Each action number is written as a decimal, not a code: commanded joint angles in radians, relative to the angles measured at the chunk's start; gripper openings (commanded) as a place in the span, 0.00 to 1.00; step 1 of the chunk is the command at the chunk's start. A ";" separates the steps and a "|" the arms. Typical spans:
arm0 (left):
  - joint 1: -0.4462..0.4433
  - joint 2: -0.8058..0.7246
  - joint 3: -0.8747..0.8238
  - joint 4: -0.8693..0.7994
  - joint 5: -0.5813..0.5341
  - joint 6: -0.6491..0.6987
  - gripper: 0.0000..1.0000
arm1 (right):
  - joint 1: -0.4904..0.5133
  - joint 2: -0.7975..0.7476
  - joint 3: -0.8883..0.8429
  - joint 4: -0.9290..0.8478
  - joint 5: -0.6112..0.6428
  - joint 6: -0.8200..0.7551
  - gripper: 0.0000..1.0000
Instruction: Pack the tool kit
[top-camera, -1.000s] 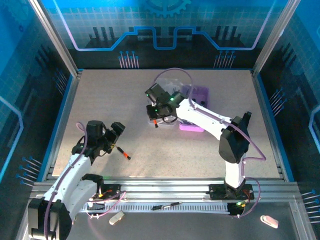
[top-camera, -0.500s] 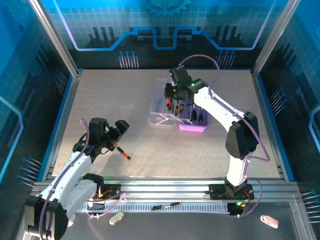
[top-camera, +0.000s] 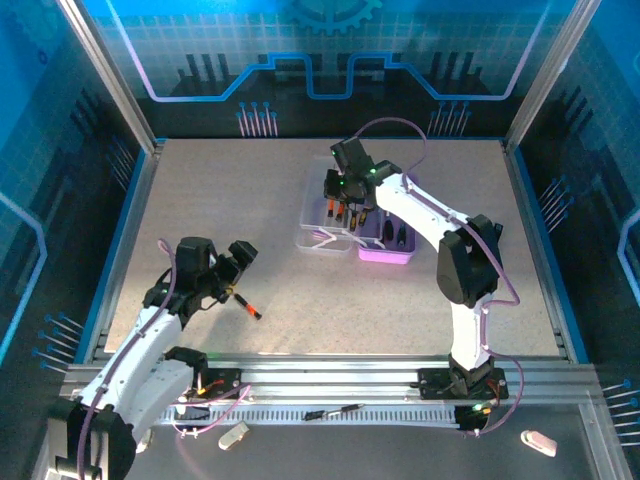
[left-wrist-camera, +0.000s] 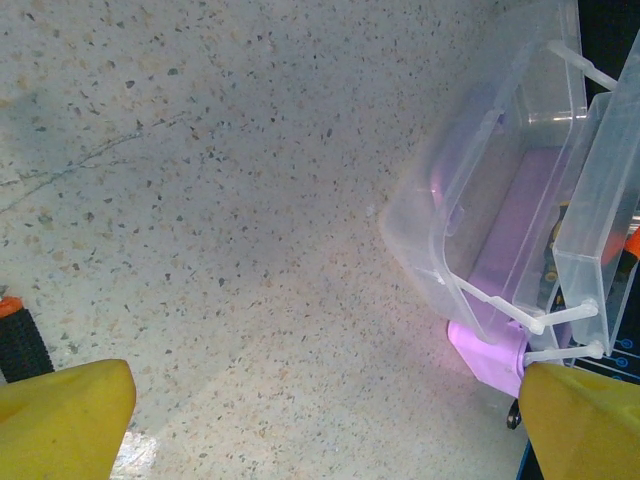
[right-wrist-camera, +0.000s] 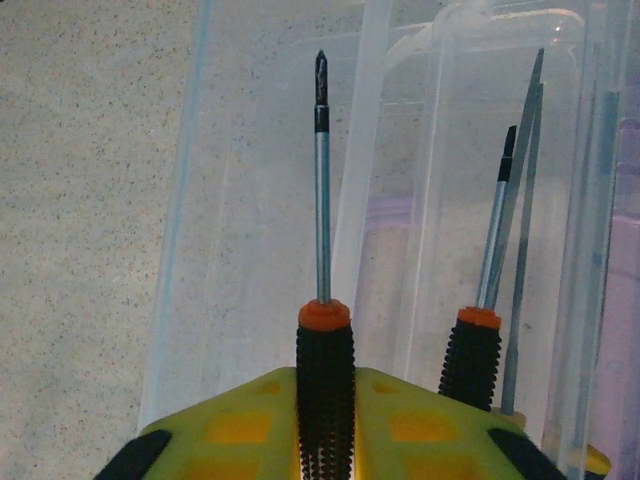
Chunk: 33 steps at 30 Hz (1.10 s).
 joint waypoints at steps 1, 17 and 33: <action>-0.007 -0.015 0.013 -0.021 -0.014 0.022 0.99 | 0.000 0.007 0.000 0.015 0.013 0.021 0.24; -0.007 -0.014 0.046 -0.084 -0.048 0.101 0.99 | 0.002 -0.081 -0.032 0.029 0.010 -0.016 0.33; -0.009 0.076 0.054 -0.272 -0.161 0.168 0.64 | 0.038 -0.278 -0.247 0.076 0.006 -0.216 0.44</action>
